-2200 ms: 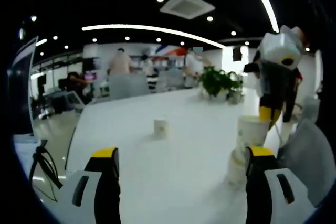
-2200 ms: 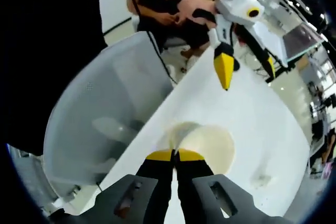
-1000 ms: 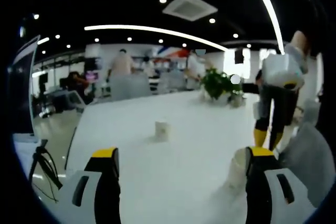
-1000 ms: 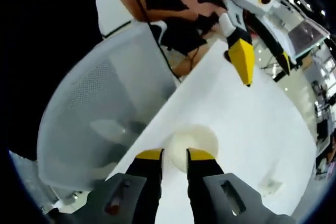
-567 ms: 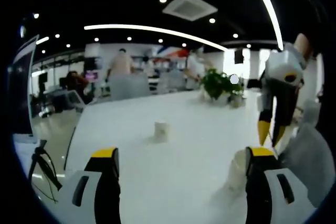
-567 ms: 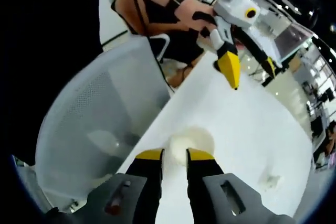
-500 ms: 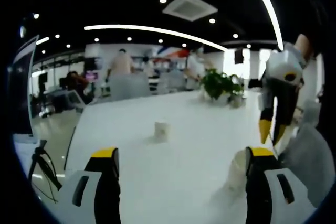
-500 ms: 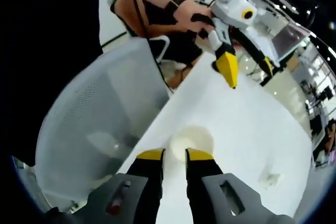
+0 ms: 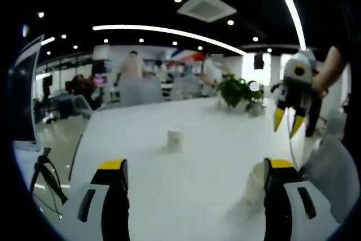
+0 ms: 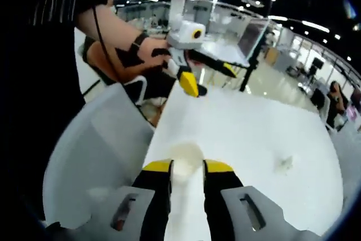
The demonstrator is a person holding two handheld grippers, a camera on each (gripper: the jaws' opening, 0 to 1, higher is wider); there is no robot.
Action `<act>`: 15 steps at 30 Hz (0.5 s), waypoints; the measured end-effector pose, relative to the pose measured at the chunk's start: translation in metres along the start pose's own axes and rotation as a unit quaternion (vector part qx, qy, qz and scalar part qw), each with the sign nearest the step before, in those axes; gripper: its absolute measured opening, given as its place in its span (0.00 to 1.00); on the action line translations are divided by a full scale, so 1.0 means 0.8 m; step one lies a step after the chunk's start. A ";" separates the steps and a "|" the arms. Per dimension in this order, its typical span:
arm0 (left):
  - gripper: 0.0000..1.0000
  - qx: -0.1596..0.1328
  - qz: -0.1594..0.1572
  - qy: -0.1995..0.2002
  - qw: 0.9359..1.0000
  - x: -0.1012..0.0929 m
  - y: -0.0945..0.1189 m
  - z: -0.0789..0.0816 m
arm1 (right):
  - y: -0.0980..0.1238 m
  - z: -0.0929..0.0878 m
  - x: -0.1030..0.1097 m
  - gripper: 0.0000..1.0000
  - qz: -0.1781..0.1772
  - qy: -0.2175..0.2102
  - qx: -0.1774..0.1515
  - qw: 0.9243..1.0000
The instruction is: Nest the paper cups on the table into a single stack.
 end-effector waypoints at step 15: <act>0.98 0.000 -0.005 0.001 1.000 -0.003 -0.001 0.005 | 0.078 -0.033 -0.039 0.24 -0.168 -0.153 -0.107 0.968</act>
Point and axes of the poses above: the point that each gripper's makers call its tool centre point, and the gripper's own axes: y roughly backward along the fingers, x roughly to its left, z roughly out of its top, the point moved 9 cm from there along y, roughly backward along the fingers, and after that the axes turned 3 degrees about y, right-handed, at the moved point
